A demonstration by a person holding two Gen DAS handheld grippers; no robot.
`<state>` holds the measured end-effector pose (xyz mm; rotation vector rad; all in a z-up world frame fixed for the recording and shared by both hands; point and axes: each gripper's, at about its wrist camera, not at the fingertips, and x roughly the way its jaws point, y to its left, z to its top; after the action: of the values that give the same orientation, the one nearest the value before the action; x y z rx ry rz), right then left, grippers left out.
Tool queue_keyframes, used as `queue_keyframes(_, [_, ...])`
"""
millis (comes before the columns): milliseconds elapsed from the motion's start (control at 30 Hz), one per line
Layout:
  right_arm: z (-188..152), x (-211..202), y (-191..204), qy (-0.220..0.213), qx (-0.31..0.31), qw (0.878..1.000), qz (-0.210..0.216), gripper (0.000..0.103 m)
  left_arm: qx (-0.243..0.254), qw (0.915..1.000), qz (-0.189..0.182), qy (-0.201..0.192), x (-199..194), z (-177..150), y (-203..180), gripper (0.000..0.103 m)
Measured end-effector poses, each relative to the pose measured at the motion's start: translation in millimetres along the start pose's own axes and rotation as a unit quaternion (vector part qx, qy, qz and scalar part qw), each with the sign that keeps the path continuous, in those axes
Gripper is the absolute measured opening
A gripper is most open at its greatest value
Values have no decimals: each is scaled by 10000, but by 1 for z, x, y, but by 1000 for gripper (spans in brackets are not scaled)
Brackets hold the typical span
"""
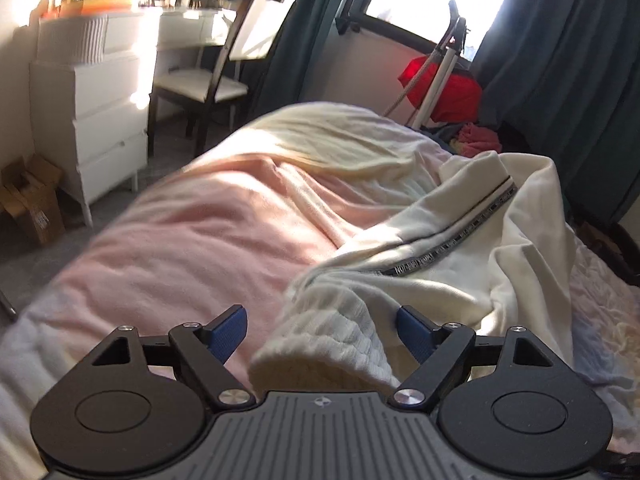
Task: Fold clothes
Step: 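Lift the cuff with the left gripper and pull the leg straight across the bed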
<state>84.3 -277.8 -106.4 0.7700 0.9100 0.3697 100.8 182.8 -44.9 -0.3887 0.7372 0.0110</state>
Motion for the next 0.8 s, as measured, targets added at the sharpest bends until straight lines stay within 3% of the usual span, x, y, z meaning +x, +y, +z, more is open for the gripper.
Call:
queue_keyframes(67, [-2,13,-3,175,120,9997,86,73,-405,9982,-294,333,16,-5,7,81])
queue_keyframes(167, [-2,26,9,272,-433,9987,-28,73,-403,9988,-159,215,28,-12,4,74])
queue_keyframes(200, [-2,28,13,279,-572,9980,-63,73,-486,9986,-157,119,27,-11,5,67])
queue_keyframes(400, [-5,13,17,77,-687,9976,42,48,-911,9948,-367,-263,17,-2,12,21])
queue_keyframes(467, [-9,6,20,40,-639,9977,223,42,-922,9934,-520,-439,8,6,7,16])
queue_keyframes(667, [-28,16,55,267,-493,9952,803,33,-935,9889,-579,-996,-4,67,-7,13])
queue_keyframes(800, [-32,66,104,352,-328,9878,1481,28,-817,9888,-150,-1237,3,144,2,13])
